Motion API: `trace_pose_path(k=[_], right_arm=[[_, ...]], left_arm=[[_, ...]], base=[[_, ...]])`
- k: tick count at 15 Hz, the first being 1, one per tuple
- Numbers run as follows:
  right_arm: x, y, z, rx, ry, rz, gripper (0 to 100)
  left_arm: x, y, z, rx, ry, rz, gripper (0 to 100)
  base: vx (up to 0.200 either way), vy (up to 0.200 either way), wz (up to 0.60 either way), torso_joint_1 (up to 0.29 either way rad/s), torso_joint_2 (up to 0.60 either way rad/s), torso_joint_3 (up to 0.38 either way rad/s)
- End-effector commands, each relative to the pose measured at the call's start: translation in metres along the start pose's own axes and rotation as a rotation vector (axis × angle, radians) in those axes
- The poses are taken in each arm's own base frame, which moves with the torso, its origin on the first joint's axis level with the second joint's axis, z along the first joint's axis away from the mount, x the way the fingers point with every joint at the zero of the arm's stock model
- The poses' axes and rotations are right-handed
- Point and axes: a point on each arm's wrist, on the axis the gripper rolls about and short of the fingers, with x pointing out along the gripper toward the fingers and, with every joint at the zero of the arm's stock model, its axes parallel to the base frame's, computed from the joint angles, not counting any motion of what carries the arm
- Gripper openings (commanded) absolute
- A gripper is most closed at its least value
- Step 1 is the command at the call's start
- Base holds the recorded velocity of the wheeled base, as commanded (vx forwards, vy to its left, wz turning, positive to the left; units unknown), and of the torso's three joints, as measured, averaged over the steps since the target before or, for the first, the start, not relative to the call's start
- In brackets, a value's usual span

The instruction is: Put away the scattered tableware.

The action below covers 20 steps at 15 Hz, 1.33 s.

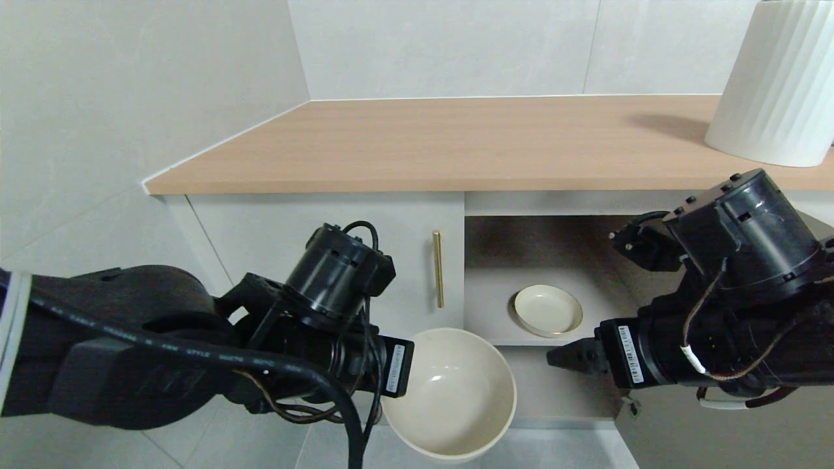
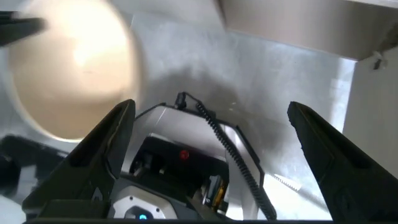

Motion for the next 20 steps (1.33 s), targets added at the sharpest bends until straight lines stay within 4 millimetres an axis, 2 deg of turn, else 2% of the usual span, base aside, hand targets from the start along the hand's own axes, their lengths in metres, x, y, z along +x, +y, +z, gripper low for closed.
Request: trace_pose_path(k=[1,4,9,12,13,20], right_arm=[[0.013,0.010,-0.006,-0.034,0.048,0.004,100],[0.038,0.020,-0.013,-0.061,0.112,-0.015,100],[0.061,0.028,-0.015,-0.055,0.118,-0.011,100],[0.064,0.029,-0.014,-0.038,0.110,-0.006,100],[0.065,0.029,-0.014,-0.036,0.109,-0.005,0],[0.067,0.033,-0.017,-0.046,0.121,0.001,0]], left_arm=[[0.006,-0.012,-0.008,0.028,0.019,0.003,0],[-0.003,-0.016,-0.009,0.039,-0.008,0.003,0],[-0.005,-0.021,-0.011,0.051,-0.007,-0.009,0],[-0.005,-0.022,-0.012,0.055,-0.004,-0.010,0],[-0.005,-0.022,-0.012,0.055,-0.004,-0.009,0],[-0.005,-0.023,-0.013,0.050,-0.008,-0.006,0]], base=[[0.000,0.000,0.00,0.000,0.00,0.000],[0.000,0.000,0.00,0.000,0.00,0.000],[0.000,0.000,0.00,0.000,0.00,0.000],[0.000,0.000,0.00,0.000,0.00,0.000],[0.000,0.000,0.00,0.000,0.00,0.000],[0.000,0.000,0.00,0.000,0.00,0.000]])
